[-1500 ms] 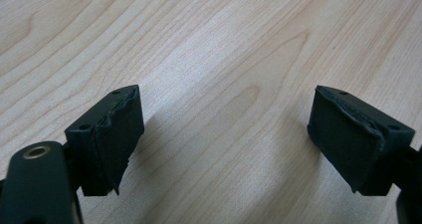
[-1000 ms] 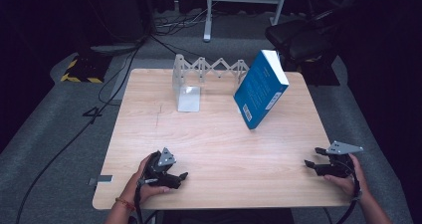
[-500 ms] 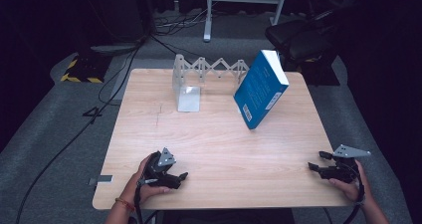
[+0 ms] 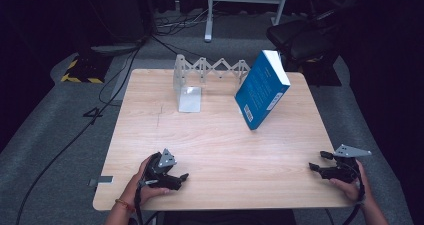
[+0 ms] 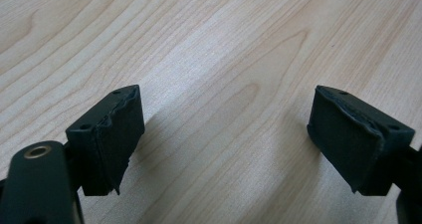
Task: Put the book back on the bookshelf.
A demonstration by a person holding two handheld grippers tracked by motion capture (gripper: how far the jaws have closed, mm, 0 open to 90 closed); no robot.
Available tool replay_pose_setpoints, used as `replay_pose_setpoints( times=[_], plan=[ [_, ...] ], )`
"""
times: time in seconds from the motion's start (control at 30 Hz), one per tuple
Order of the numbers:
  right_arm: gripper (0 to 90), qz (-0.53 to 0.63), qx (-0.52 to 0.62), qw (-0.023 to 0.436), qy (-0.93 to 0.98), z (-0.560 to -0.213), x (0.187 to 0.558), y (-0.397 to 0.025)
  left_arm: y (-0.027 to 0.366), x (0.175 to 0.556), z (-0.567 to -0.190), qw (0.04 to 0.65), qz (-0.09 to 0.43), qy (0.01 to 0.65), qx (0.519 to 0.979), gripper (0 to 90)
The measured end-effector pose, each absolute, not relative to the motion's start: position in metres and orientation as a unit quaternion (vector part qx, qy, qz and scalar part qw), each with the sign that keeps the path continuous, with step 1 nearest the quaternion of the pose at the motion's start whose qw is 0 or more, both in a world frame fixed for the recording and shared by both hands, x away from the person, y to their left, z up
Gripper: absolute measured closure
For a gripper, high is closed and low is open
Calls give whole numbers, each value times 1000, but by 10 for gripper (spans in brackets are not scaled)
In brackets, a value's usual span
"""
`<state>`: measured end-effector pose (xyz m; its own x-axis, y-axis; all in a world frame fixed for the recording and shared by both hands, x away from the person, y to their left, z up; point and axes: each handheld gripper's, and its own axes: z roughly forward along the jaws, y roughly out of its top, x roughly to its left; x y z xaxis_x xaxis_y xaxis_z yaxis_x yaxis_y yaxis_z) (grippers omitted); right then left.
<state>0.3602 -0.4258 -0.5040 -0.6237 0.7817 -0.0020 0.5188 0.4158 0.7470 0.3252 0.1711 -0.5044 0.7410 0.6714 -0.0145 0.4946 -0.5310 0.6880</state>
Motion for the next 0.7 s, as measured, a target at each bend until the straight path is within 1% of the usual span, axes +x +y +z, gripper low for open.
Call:
replay_pose_setpoints(
  times=[0.7],
  plan=[
    [250, 368, 396, 179, 822, -504, 360, -426, 171, 327, -504, 347, 128, 335, 866, 151]
  ],
)
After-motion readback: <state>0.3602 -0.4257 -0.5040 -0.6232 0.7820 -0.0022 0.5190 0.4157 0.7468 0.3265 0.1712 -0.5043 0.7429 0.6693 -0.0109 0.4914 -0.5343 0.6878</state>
